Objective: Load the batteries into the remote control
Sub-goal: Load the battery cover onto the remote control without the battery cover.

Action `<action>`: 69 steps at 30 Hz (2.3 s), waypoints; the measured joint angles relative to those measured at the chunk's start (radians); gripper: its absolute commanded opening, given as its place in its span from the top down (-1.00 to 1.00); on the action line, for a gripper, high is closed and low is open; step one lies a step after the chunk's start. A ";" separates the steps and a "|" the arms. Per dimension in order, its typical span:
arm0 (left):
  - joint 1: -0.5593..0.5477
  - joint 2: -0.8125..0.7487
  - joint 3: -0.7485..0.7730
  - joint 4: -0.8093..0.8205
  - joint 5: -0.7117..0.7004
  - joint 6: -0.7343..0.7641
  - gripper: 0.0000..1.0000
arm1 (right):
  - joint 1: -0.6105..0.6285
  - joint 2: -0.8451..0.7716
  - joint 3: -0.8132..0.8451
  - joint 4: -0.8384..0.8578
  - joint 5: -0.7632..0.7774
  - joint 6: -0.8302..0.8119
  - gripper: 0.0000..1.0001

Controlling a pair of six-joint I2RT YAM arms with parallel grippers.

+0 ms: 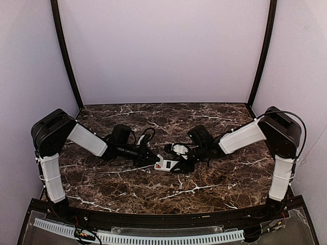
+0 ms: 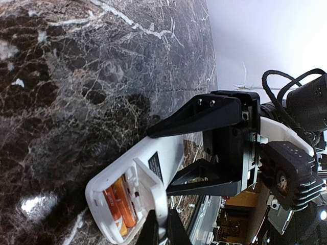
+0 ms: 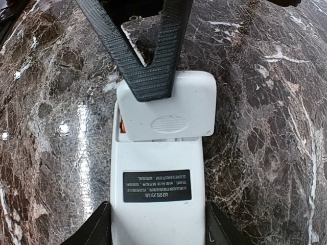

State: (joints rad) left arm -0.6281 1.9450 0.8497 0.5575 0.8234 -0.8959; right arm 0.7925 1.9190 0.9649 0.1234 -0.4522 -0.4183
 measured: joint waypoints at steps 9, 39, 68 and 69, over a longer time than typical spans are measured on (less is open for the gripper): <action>-0.005 0.002 0.000 0.002 0.007 -0.024 0.99 | 0.000 0.000 0.001 -0.001 0.000 0.000 0.38; -0.005 0.006 0.021 -0.156 0.003 0.052 0.60 | 0.000 0.002 0.004 -0.007 -0.001 -0.016 0.13; -0.062 -0.070 0.179 -0.581 -0.240 0.313 0.09 | 0.000 0.003 0.010 -0.015 -0.003 -0.014 0.14; -0.063 -0.070 0.179 -0.602 -0.253 0.318 0.09 | 0.000 0.003 0.010 -0.015 -0.004 -0.014 0.14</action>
State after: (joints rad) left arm -0.6914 1.8748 1.0283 -0.0444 0.5709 -0.5781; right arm 0.7925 1.9224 0.9752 0.1081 -0.4561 -0.4324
